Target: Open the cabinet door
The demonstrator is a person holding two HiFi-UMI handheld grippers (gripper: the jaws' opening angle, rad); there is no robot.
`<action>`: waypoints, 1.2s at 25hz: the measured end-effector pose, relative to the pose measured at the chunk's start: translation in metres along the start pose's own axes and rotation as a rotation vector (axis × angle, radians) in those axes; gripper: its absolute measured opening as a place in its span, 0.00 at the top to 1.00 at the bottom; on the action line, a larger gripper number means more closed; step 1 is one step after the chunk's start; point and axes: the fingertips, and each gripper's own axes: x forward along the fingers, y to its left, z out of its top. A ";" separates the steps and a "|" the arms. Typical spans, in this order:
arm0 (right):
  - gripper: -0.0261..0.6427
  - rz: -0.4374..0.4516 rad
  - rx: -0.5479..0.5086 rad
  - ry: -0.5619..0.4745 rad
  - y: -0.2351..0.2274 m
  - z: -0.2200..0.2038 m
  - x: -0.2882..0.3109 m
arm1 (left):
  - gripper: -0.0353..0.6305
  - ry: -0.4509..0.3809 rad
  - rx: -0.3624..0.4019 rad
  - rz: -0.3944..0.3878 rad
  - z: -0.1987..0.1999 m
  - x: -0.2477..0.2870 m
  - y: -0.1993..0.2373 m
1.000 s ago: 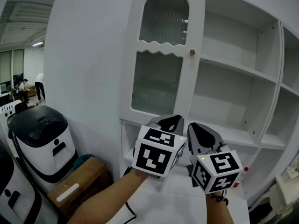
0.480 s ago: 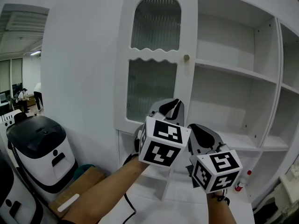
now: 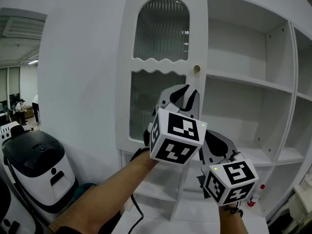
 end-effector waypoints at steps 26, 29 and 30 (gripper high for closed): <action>0.93 -0.063 0.000 -0.016 -0.027 -0.005 0.020 | 0.80 -0.120 0.276 0.052 0.032 0.063 0.021; 0.93 -0.066 0.013 -0.016 -0.028 -0.007 0.018 | 0.81 -0.113 0.281 0.044 0.032 0.063 0.021; 0.93 -0.066 0.016 -0.018 -0.029 -0.006 0.017 | 0.82 -0.115 0.287 0.046 0.033 0.063 0.021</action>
